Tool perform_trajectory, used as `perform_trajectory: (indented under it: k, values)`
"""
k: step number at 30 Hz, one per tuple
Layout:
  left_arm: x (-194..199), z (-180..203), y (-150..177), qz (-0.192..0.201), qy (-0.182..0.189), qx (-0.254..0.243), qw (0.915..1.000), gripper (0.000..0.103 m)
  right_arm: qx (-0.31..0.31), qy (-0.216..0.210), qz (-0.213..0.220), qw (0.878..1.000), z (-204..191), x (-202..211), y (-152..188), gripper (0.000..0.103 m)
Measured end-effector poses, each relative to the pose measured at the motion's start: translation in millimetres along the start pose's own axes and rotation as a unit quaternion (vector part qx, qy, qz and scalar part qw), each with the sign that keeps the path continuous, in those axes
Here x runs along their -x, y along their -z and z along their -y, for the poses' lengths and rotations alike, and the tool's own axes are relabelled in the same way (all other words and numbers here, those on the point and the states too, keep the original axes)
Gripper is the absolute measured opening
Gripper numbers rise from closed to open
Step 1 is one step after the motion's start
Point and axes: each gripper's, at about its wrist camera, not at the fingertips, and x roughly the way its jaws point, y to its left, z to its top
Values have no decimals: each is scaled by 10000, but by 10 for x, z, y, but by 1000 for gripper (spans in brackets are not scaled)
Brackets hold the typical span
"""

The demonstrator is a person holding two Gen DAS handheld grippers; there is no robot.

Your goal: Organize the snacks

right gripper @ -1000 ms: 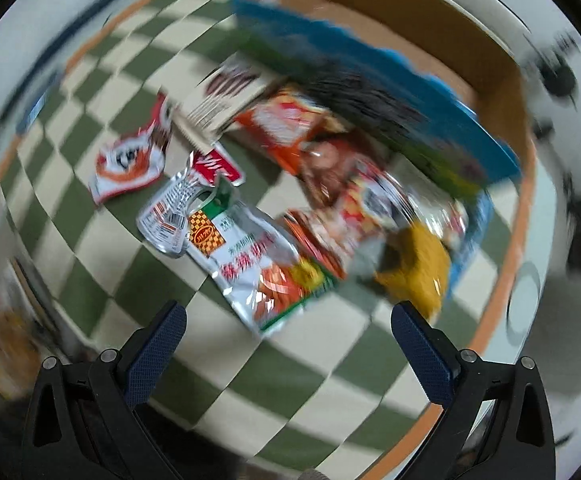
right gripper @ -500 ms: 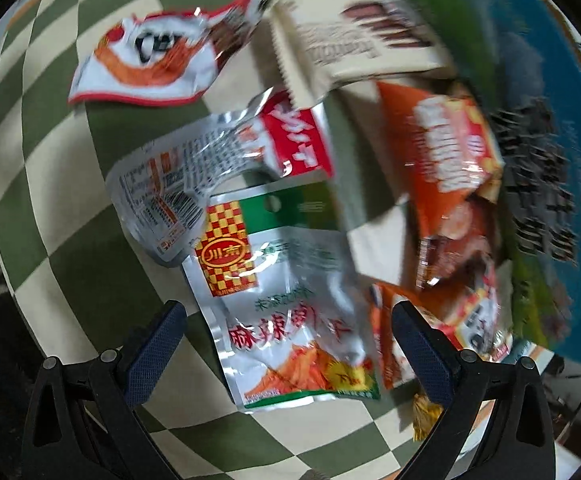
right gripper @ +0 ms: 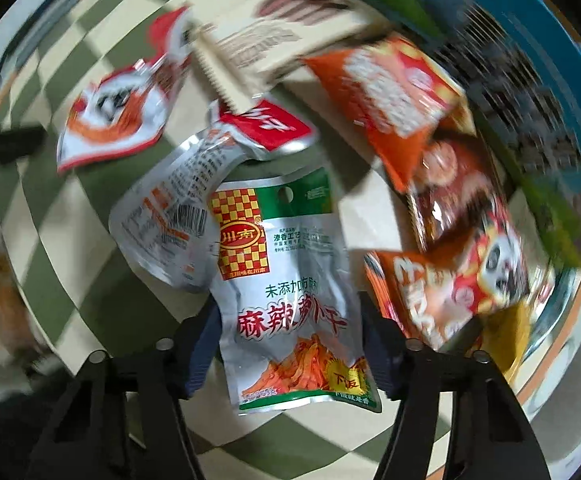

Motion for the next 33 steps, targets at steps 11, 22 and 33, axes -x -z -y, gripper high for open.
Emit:
perform_trajectory:
  k: [11, 22, 33]
  values:
    - [-418, 191, -278, -504, 73, -960, 9941, 100, -1571, -843, -454, 9829, 922, -115, -174, 72]
    - [-213, 208, -160, -244, 301, -660, 9971, 35, -1448, -174, -454, 9883, 1089, -294, -248, 62]
    - [-192, -512, 164, -293, 1017, 371, 9937, 21, -1992, -658, -278, 9774, 1564, -269, 202, 55]
